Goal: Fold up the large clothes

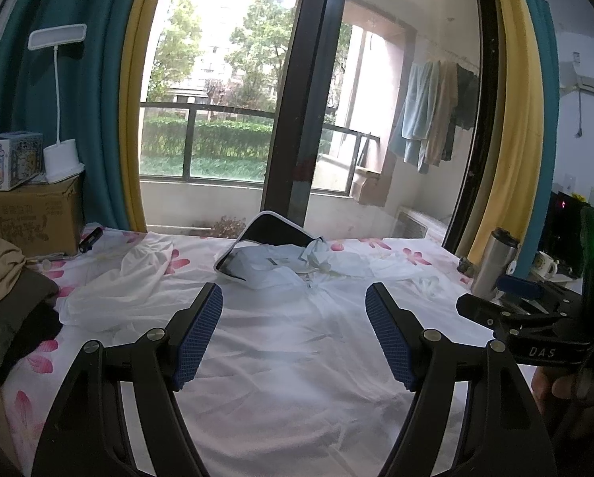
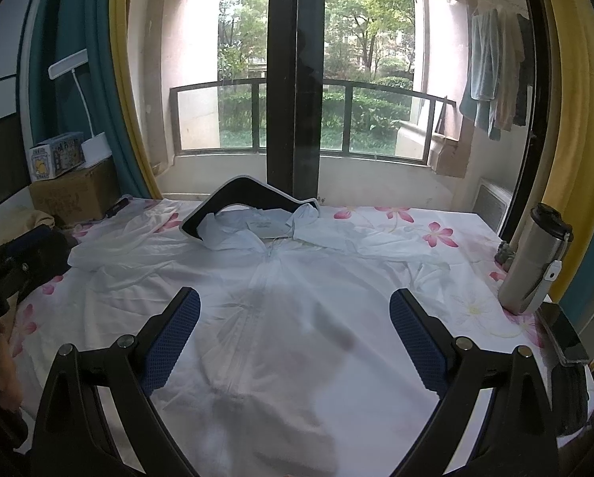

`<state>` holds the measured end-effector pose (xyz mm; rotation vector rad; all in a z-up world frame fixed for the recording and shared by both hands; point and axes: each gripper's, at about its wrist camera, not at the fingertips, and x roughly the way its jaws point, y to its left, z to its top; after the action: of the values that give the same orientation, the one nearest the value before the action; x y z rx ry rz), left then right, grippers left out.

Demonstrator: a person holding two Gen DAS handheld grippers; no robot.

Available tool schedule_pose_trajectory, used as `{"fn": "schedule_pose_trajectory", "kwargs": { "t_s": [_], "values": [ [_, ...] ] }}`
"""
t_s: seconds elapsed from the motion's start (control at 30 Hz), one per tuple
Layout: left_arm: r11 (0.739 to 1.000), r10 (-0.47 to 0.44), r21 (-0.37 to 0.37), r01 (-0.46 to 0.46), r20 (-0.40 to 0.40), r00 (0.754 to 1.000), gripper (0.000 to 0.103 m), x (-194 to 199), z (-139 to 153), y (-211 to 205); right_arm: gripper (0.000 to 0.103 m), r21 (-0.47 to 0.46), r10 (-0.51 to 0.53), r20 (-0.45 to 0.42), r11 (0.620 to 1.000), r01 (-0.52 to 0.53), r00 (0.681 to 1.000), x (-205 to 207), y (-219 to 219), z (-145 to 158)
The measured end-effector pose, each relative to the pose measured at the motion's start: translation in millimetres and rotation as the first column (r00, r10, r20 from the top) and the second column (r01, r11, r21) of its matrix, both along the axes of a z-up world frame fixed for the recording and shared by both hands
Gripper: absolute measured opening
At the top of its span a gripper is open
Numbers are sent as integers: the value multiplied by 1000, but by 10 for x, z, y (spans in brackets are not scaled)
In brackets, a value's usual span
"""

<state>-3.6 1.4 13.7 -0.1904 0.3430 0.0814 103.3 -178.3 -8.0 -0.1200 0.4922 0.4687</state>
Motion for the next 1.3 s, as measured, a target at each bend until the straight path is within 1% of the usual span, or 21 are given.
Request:
{"fn": "schedule_pose_trajectory", "kwargs": {
  "t_s": [0.13, 0.3, 0.53, 0.63, 0.73, 0.87, 1.0, 1.1, 1.27, 1.3],
  "values": [
    [1000, -5, -7, 4, -23, 1000, 78, 161, 0, 58, 96, -13, 5, -17, 1000, -5, 1000, 106, 19, -32],
    [1000, -27, -17, 26, -67, 997, 78, 453, -30, 134, 96, -45, 21, -64, 999, -24, 998, 406, 27, -97],
    [999, -37, -37, 32, -159, 987, 78, 982, -160, 320, 95, -140, 54, -91, 988, -66, 994, 893, 107, -197],
    [999, -26, -34, 20, -204, 979, 78, 1219, -260, 405, 94, -168, 74, -107, 982, -91, 992, 1129, 157, -257],
    [999, -27, -51, 15, -233, 972, 78, 1390, -372, 499, 87, -197, 93, -136, 973, -119, 986, 1390, 241, -335],
    [998, -4, -59, -12, -267, 964, 78, 1597, -520, 639, 83, -253, 111, -161, 956, -150, 981, 1747, 389, -467],
    [997, 29, -59, -49, -296, 955, 77, 1738, -655, 783, 75, -286, 141, -189, 939, -191, 972, 2046, 563, -585],
    [994, 50, -73, -77, -322, 946, 77, 1803, -758, 881, 73, -300, 176, -208, 925, -234, 962, 2221, 718, -673],
    [992, 69, -70, -101, -365, 928, 77, 1875, -892, 934, 62, -332, 219, -233, 898, -289, 948, 2435, 982, -866],
    [992, 70, -68, -102, -370, 926, 77, 1884, -910, 936, 57, -334, 222, -236, 896, -293, 946, 2467, 1007, -885]
  ]
}}
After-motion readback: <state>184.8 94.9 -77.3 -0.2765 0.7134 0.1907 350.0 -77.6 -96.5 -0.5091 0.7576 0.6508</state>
